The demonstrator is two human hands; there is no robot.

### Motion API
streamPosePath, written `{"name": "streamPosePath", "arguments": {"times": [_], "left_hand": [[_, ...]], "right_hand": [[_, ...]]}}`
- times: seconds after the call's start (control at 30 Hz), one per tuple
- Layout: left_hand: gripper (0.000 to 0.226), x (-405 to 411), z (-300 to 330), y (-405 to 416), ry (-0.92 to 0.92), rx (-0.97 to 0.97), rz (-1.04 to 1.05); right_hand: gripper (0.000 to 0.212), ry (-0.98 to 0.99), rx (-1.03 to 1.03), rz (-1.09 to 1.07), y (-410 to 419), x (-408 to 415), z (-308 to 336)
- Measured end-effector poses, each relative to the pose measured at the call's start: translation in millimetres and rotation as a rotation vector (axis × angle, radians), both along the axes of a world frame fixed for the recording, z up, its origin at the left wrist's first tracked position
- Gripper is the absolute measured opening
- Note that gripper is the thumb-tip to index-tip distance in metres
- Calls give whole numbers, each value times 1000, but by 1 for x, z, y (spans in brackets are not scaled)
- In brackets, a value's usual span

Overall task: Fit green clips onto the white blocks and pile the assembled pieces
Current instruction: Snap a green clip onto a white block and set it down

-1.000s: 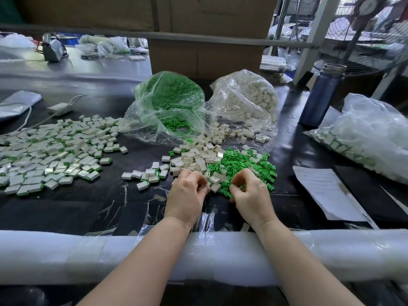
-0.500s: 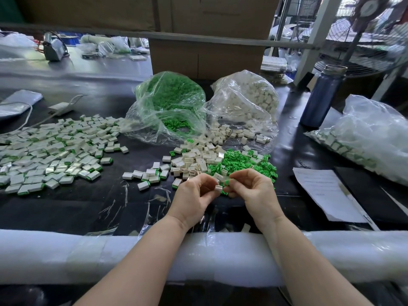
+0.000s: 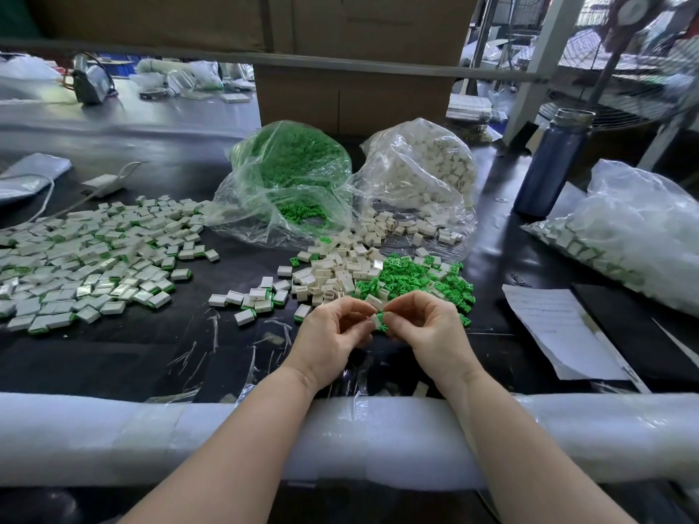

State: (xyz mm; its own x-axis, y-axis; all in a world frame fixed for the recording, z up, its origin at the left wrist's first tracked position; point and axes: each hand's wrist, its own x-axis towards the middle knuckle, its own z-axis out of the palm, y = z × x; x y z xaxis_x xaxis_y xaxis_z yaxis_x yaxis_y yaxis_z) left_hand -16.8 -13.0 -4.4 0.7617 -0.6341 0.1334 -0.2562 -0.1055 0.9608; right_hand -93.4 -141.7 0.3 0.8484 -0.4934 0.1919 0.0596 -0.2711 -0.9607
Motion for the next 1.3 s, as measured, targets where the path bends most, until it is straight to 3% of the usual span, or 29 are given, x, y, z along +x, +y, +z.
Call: {"name": "streamPosePath", "arguments": {"times": [0.4,0.9,1.3], "left_hand": [[19,-1,2,0,30,-3,0],[10,-2,2,1,-103,133,-58],[10,0,-5,-2,-139,96,-9]], "right_hand": [[19,47,41,44,1,-2,1],[23,133,-18,110,2,-3,3],[11,42,197,38,0,-1,2]]}}
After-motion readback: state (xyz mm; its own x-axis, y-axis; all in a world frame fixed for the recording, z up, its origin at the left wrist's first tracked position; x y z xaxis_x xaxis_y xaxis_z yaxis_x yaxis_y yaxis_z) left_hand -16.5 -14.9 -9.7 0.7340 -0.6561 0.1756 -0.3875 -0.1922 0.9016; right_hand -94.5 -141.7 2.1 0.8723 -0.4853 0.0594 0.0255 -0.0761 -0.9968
